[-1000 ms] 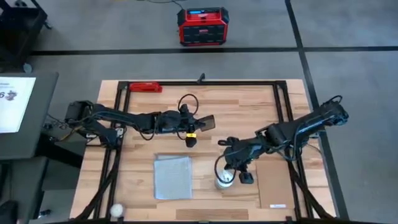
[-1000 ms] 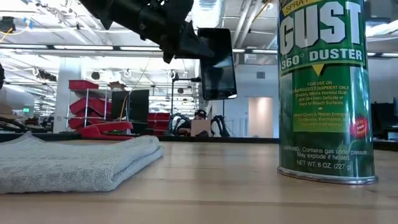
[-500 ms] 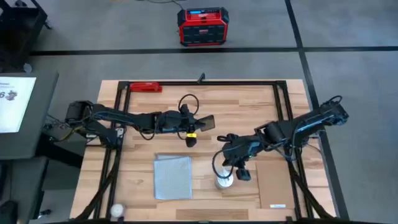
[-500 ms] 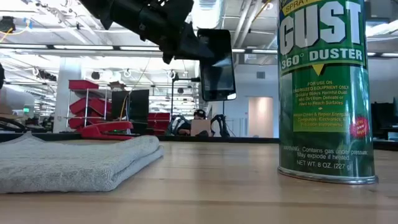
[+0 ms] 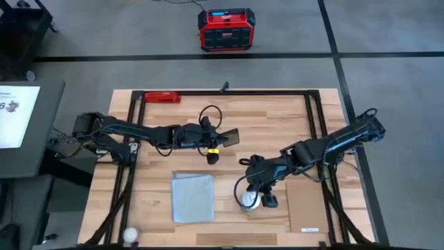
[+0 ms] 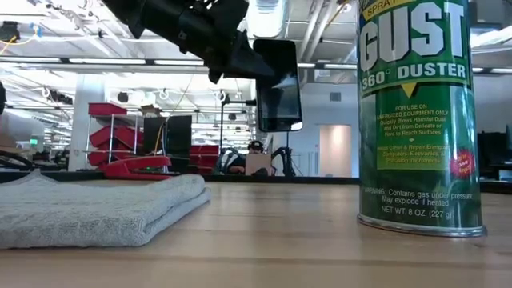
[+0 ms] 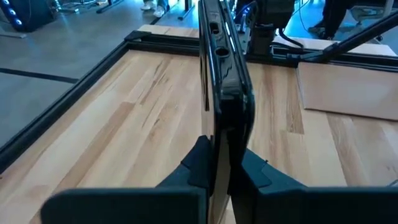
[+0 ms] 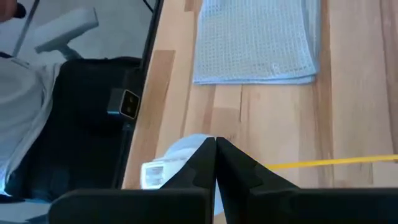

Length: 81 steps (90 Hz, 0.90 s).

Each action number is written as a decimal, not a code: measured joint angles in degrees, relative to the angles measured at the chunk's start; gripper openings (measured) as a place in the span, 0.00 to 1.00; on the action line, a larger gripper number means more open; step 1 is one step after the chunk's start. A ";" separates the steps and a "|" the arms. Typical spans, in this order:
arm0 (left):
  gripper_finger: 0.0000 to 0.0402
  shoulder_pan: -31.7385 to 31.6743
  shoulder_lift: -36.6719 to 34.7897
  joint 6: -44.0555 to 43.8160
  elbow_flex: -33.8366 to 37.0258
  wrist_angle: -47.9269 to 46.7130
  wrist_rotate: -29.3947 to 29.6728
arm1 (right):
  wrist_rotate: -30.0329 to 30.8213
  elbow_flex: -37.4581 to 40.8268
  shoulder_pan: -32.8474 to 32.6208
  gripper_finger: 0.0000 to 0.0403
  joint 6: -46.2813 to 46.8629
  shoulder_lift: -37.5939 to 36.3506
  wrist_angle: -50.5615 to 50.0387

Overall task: Apply microfiber cloth
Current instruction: Spray the front of the black phone with the spray bottle

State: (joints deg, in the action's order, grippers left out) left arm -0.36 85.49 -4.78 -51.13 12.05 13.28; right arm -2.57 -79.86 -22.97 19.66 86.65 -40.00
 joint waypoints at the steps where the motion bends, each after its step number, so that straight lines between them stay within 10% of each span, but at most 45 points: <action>1: 0.02 0.00 0.00 0.00 0.00 -0.03 0.00 | 0.10 -0.14 -0.03 0.00 0.00 0.00 -0.13; 81: 0.02 0.01 0.00 -0.54 0.00 -0.98 -0.02 | 3.99 -1.20 -2.57 0.00 5.39 0.02 -4.95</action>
State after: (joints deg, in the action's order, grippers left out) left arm -0.35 85.49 -5.32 -51.13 11.08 13.26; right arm 1.42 -81.06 -25.54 25.05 86.67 -44.95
